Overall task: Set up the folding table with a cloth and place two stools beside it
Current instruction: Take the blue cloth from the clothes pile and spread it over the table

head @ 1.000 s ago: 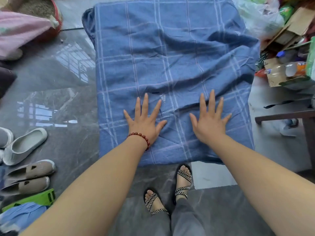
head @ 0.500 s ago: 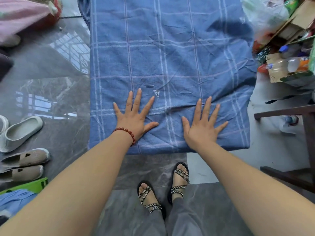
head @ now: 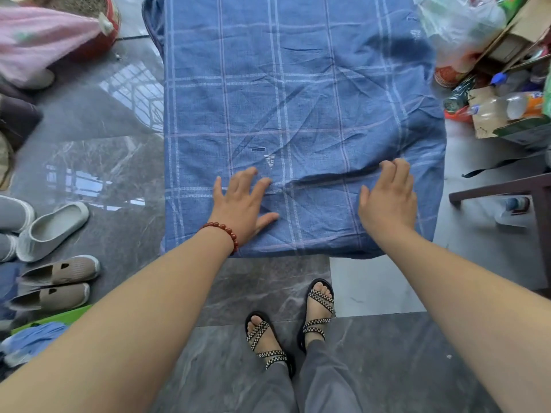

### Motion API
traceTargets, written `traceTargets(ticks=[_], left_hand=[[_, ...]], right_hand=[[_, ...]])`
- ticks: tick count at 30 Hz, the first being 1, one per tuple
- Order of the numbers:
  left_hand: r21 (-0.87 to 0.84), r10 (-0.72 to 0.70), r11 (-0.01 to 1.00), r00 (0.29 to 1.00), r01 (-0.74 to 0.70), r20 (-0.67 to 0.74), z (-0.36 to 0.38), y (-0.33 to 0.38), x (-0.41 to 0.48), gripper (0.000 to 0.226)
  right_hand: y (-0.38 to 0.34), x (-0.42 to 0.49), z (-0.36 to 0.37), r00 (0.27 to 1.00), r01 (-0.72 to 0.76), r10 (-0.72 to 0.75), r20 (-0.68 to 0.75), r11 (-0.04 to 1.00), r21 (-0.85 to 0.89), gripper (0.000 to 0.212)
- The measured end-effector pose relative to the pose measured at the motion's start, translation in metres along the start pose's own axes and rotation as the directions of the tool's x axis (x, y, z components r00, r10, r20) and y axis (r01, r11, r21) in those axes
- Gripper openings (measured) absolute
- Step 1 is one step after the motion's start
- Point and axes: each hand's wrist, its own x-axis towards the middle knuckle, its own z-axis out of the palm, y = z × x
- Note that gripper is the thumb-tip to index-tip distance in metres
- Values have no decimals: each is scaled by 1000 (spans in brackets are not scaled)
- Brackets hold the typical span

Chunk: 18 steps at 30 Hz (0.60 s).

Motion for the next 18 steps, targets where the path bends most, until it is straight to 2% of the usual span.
traceTargets(ticks=[6,11,14,18], left_hand=[[26,91,996,996,-90,-12,-5,41,15,54],[-15,133,991,991,-134,-20,-16,73,40,43],[-27,151,988,988,-153,-39,-20,97,46,38],[-31,164,986,983,-167,-81,-22,129,47,31]], right_hand=[[13,4,-6,998,-54,52,32,997,56,45],[24,9,-13,993,11,-21,116,997,81,29],[32,7,-17,992,37,-54,115,989,143,27],[42,0,-22,996,-56,42,81,980,191,32]])
